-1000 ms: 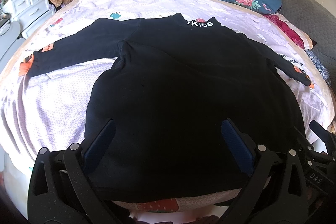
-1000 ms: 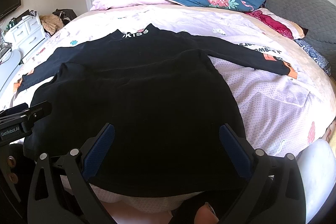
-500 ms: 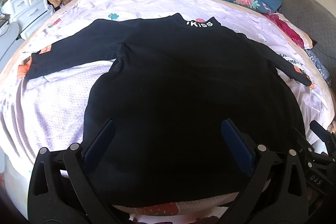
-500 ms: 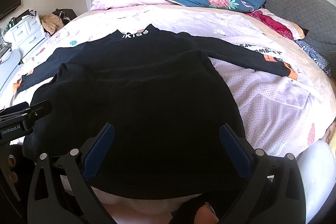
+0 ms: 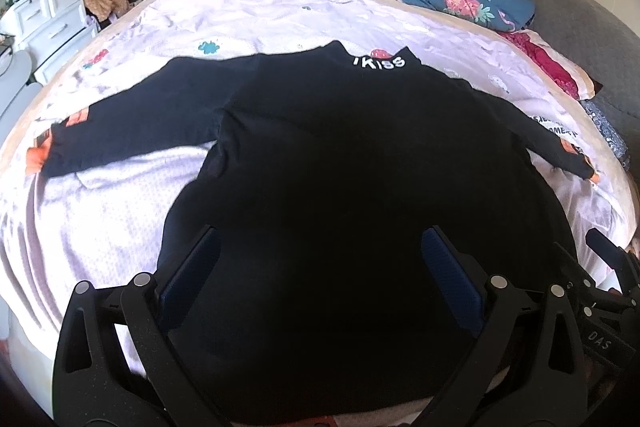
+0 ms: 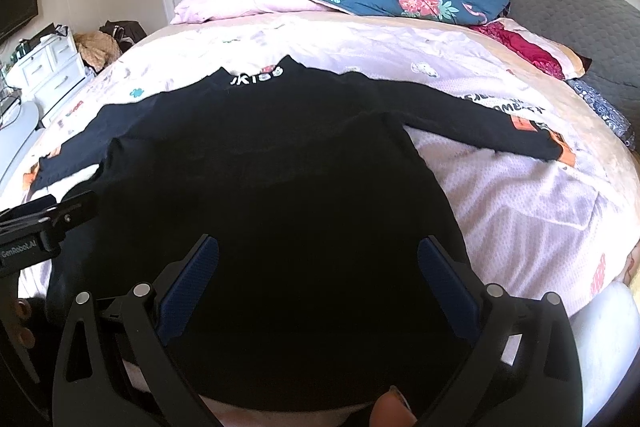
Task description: Fold small clothes
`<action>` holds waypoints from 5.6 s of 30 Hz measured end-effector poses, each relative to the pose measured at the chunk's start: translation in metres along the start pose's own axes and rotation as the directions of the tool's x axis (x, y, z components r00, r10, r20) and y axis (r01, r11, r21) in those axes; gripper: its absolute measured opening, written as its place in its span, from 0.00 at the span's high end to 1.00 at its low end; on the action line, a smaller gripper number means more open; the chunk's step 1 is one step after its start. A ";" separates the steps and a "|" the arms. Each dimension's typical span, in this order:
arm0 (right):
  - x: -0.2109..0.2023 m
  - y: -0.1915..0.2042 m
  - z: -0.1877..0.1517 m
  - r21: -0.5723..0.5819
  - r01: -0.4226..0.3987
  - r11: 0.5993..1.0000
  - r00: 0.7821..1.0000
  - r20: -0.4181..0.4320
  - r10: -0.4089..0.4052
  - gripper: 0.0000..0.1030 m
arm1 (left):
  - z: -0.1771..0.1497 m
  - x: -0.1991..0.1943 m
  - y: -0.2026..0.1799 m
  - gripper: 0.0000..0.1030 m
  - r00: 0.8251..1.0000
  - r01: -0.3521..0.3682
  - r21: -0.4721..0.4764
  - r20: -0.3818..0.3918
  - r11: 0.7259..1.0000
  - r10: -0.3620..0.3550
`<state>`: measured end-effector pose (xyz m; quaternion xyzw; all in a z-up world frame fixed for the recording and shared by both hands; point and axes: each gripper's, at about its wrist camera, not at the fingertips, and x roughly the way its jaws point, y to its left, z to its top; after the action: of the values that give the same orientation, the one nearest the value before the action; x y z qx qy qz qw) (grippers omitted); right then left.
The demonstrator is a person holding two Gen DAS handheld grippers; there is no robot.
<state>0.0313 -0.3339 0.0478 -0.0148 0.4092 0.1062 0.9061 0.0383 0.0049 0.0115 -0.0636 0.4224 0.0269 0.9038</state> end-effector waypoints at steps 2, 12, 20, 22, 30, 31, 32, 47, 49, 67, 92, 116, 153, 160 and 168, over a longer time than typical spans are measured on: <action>0.003 0.000 0.006 0.004 0.000 1.000 1.000 0.001 0.000 0.04 | 0.006 0.004 -0.001 0.09 1.000 0.008 -0.009 -0.004 1.000 -0.008; 0.016 -0.005 0.041 0.035 0.010 0.999 1.000 0.022 -0.011 0.04 | 0.043 0.018 -0.002 0.09 1.000 -0.001 -0.038 -0.009 0.999 0.000; 0.023 -0.012 0.070 0.065 0.026 0.998 0.998 0.051 -0.029 0.04 | 0.072 0.027 -0.011 0.09 1.000 0.005 -0.029 0.001 1.000 -0.005; 0.026 -0.013 0.079 0.068 0.035 0.997 0.998 0.052 -0.039 0.04 | 0.081 0.030 -0.012 0.09 1.000 0.006 -0.034 0.003 0.999 -0.006; 0.043 -0.028 0.113 0.110 0.066 0.992 0.995 0.069 -0.074 0.04 | 0.112 0.047 -0.018 0.09 1.000 0.003 -0.048 -0.004 0.999 -0.003; 0.045 -0.031 0.116 0.118 0.068 0.991 0.995 0.070 -0.076 0.04 | 0.115 0.049 -0.019 0.09 1.000 0.002 -0.047 -0.004 0.999 -0.003; 0.047 -0.034 0.120 0.126 0.070 0.990 0.994 0.071 -0.079 0.04 | 0.118 0.051 -0.020 0.09 1.000 0.002 -0.045 -0.005 0.999 -0.002; 0.097 -0.081 0.174 0.299 0.109 0.948 0.992 0.034 -0.124 0.04 | 0.150 0.102 -0.049 0.09 0.999 -0.006 0.019 -0.043 1.000 0.007; 0.102 -0.092 0.178 0.323 0.121 0.939 0.990 0.034 -0.139 0.04 | 0.152 0.110 -0.055 0.09 0.999 -0.001 0.034 -0.051 0.999 0.003; 0.126 -0.222 0.140 0.607 0.279 0.744 0.951 -0.066 -0.303 0.04 | 0.146 0.161 -0.110 0.09 0.992 0.103 0.161 -0.086 0.982 -0.090; 0.151 -0.342 0.073 0.828 0.274 0.489 0.946 -0.141 -0.292 0.08 | 0.115 0.180 -0.147 0.09 0.968 0.236 0.220 -0.136 0.946 -0.210; 0.081 -0.270 0.140 0.619 -0.007 0.786 0.948 0.255 -0.192 0.91 | 0.171 0.109 -0.087 0.09 0.962 0.272 0.034 -0.011 0.962 -0.272; 0.101 -0.067 0.175 0.174 -0.289 0.942 0.945 0.209 0.251 0.91 | 0.158 0.105 0.031 0.09 0.940 0.324 -0.318 -0.001 0.891 -0.342; 0.117 -0.034 0.165 0.123 -0.308 0.943 0.945 0.153 0.289 0.90 | 0.153 0.123 0.032 0.09 0.924 0.350 -0.351 -0.026 0.869 -0.382; 0.141 0.005 0.150 0.054 -0.360 0.932 0.933 0.050 0.357 0.87 | 0.144 0.146 0.040 0.09 0.926 0.320 -0.397 -0.063 0.860 -0.373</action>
<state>0.2318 -0.2869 0.0425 0.0905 0.3905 0.2571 0.8793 0.2372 0.0634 -0.0131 -0.3140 0.4518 -0.0594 0.8329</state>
